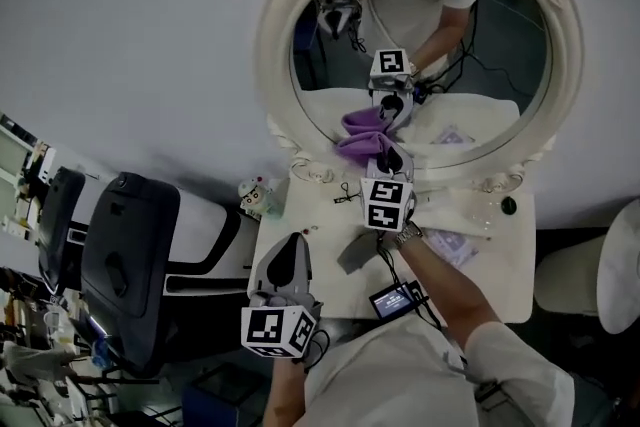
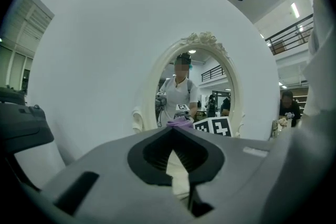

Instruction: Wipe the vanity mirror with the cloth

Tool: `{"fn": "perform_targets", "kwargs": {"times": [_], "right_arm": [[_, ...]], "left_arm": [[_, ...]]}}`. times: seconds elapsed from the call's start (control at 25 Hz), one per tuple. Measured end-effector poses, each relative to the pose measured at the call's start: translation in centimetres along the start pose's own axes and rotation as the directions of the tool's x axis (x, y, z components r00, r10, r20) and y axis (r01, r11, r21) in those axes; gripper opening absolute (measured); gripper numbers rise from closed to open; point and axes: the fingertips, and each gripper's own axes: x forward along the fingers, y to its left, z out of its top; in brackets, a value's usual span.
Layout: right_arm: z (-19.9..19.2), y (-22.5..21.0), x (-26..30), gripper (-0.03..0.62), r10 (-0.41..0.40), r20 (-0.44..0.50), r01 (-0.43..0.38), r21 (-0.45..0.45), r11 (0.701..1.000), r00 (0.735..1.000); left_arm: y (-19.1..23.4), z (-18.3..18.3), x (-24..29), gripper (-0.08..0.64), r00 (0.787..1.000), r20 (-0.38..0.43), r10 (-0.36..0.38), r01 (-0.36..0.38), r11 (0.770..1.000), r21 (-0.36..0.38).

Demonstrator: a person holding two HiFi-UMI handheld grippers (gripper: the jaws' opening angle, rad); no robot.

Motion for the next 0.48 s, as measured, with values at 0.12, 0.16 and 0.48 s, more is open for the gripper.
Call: {"fn": "perform_targets", "kwargs": {"times": [0.12,0.16,0.48], "right_arm": [[-0.2,-2.5,-0.9,0.061,-0.033,0.004,0.033,-0.004,0.999,0.999],[-0.2,-3.7,-1.2,0.063,-0.049,0.004,0.049,-0.008,0.999,0.999],[-0.9,-14.9,-5.3,0.069,-0.245,-0.013,0.245,-0.033,0.969,0.969]], "left_arm": [[-2.0,0.0,1.5,0.002,0.998,0.012,-0.065,0.065,0.998,0.017],[-2.7,-0.1,2.0,0.002,0.996,0.015,-0.084,0.084,0.996,0.018],[-8.3,-0.5,5.9,0.002,0.972,0.039,-0.23,0.23,0.973,0.009]]}}
